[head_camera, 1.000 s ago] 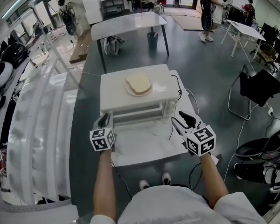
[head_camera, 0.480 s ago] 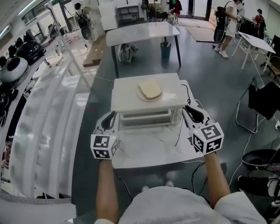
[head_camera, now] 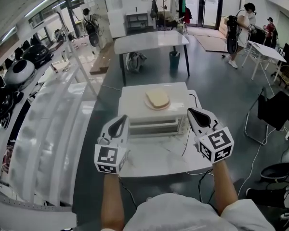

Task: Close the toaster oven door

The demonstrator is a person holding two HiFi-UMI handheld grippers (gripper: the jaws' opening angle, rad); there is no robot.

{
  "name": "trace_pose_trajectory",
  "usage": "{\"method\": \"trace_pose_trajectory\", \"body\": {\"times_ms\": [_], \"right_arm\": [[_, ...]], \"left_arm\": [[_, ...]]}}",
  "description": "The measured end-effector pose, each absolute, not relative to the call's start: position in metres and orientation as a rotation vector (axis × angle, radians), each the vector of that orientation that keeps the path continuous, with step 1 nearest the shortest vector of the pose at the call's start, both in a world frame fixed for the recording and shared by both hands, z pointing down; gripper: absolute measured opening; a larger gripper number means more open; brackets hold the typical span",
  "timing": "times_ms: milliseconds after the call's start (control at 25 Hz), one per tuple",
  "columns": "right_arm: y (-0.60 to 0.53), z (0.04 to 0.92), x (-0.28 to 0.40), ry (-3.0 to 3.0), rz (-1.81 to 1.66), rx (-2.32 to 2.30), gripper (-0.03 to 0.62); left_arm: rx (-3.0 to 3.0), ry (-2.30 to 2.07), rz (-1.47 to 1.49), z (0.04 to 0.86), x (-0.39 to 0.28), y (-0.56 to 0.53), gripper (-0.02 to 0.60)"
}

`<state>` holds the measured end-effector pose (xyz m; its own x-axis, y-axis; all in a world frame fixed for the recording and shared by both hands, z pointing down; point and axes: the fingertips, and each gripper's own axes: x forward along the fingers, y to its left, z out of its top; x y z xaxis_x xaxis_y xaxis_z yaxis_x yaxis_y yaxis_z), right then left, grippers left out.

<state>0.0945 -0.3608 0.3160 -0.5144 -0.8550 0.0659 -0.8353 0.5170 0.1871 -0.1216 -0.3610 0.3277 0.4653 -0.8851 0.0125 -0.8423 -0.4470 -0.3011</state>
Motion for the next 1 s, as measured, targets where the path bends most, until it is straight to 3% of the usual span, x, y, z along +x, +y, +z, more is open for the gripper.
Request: {"method": "trace_pose_trajectory", "body": {"times_ms": [1000], "right_arm": [[-0.345,0.314,0.075,-2.582,-0.250,1.396,0.015]], "left_arm": [[-2.462,1.423,-0.258,0.313,-0.115,-0.335,0.023]]}}
